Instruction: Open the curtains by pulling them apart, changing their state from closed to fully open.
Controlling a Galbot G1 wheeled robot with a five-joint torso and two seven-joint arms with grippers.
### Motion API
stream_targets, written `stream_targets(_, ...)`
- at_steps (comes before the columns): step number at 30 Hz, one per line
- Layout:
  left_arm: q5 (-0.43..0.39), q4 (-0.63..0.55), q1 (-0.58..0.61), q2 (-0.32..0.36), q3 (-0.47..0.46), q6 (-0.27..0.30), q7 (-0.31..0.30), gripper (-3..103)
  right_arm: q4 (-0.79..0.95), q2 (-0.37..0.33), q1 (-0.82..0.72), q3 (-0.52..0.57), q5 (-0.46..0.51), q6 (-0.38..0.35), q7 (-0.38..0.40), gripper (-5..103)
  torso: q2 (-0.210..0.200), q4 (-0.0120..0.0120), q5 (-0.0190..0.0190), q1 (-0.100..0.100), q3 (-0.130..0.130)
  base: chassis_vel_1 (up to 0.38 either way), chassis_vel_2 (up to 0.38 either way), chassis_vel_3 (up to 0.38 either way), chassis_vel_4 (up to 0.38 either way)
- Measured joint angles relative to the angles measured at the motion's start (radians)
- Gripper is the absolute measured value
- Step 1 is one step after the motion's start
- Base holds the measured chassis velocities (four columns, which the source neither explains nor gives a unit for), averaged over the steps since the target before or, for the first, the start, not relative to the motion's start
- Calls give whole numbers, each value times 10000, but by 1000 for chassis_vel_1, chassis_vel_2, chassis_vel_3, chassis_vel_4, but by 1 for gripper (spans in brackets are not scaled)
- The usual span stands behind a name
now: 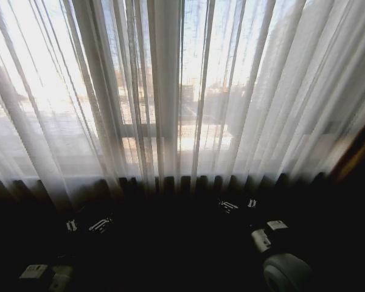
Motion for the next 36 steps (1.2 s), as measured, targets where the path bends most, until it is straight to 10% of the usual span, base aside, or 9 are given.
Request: stream_targets(36, 142, -43, 169, -86, -81, -299, 60, 100, -134, 64, 38, -38, -28, 151, -130, 100, 0, 0, 0, 0, 0, 0, 0, 0, 0)
